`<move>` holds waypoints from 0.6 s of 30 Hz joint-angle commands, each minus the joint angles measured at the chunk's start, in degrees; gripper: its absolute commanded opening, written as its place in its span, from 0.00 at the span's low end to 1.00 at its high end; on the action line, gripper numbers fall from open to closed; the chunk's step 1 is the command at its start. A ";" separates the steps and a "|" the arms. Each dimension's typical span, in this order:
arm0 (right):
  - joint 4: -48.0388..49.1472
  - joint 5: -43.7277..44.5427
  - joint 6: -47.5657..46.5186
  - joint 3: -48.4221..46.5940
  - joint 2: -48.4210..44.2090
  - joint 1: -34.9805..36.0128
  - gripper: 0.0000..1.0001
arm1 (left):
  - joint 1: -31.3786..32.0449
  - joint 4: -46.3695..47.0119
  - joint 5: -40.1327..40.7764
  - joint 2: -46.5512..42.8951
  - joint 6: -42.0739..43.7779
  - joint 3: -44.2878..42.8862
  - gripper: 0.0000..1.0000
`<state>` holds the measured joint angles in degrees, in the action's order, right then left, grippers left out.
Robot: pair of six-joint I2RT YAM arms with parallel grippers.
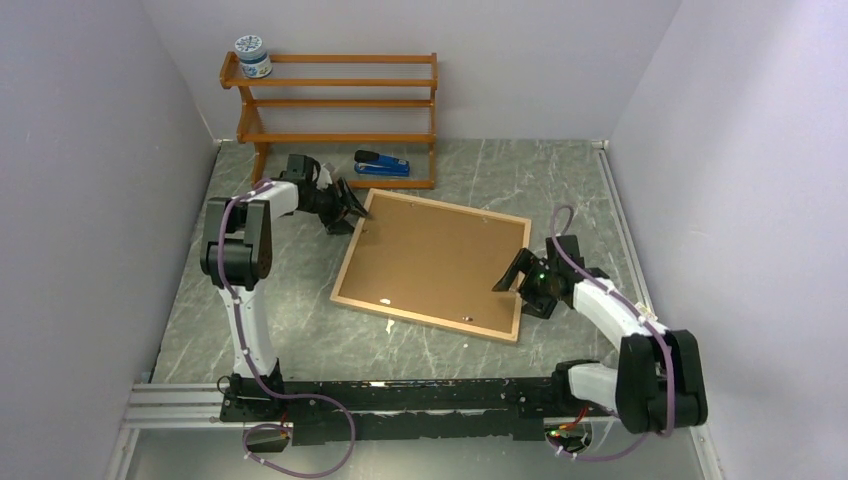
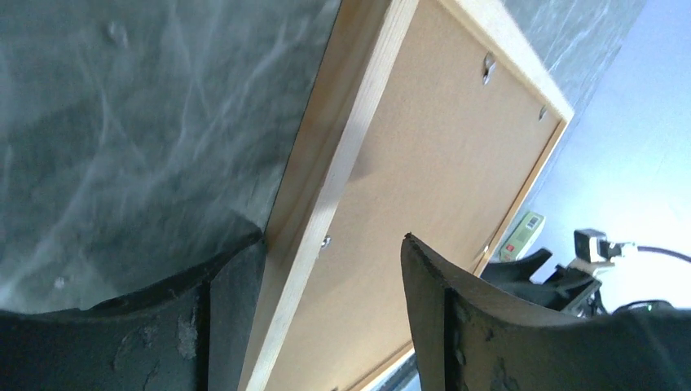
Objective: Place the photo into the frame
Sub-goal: Install the photo frame at the center of the board.
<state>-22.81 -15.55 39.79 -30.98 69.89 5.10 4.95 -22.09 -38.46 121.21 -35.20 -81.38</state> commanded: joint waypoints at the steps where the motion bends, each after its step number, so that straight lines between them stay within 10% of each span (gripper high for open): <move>1: 3.08 -12.14 10.13 4.92 -4.46 7.38 0.91 | 5.75 1.06 -2.19 4.44 -1.77 -0.05 0.67; 12: -24.98 22.88 8.92 -8.98 -14.45 13.90 0.92 | 4.85 -17.75 20.32 -5.81 2.19 -2.42 0.79; 18: -19.52 30.55 2.69 -17.42 -5.65 13.72 0.93 | 2.29 -17.67 25.36 -15.72 0.28 5.35 0.88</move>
<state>-44.82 6.46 47.13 -43.53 59.11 19.09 9.41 -35.75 -19.46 114.59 -34.57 -80.90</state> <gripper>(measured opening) 0.925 0.857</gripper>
